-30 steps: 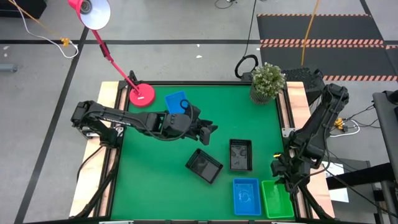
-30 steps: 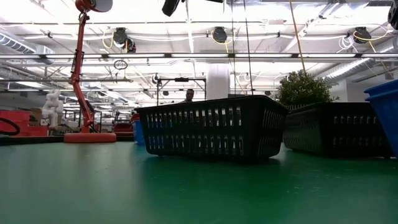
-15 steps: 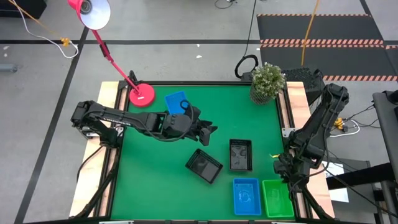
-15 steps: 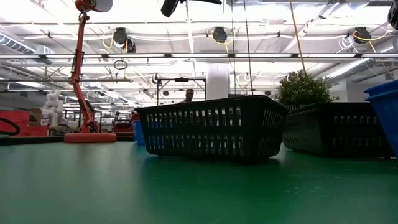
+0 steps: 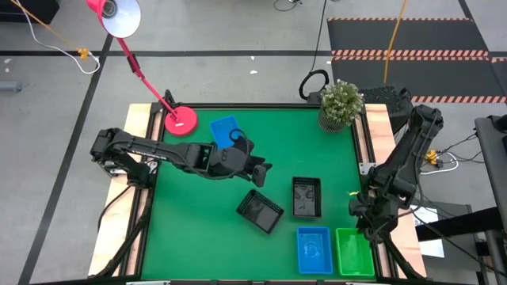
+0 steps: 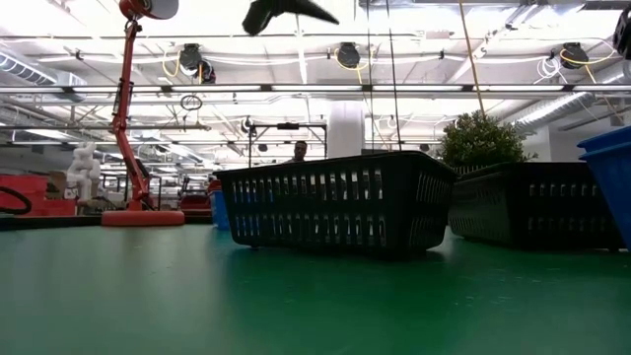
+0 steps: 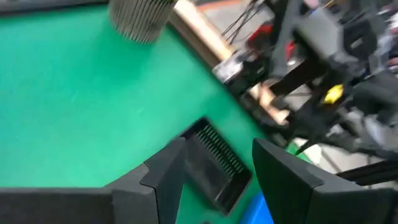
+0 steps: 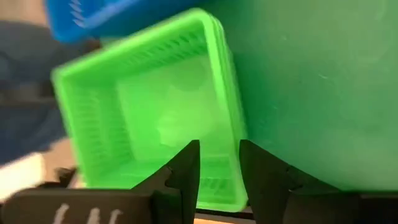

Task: Stack baskets by color
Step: Stack the left black bin on the black bins

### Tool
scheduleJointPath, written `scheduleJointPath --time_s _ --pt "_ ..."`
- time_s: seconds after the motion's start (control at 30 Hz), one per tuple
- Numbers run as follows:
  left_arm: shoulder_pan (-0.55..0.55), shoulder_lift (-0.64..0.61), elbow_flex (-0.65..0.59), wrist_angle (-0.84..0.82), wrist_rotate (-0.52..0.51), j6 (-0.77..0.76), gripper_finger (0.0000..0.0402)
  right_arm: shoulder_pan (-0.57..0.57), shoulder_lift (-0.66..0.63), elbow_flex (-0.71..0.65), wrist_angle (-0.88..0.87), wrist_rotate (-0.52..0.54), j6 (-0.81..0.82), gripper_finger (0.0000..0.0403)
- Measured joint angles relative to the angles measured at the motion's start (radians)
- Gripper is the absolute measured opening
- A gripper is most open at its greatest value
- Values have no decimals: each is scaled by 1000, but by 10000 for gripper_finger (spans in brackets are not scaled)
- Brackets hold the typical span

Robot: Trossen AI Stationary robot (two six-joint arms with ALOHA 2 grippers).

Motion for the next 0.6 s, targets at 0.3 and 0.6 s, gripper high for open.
scheduleJointPath --time_s 0.3,0.6 --pt "-24 4 0 -369 124 -301 193 -11 -127 0 99 174 71 105" --pt "-60 113 0 -490 366 -479 283 -31 -195 0 238 265 33 105"
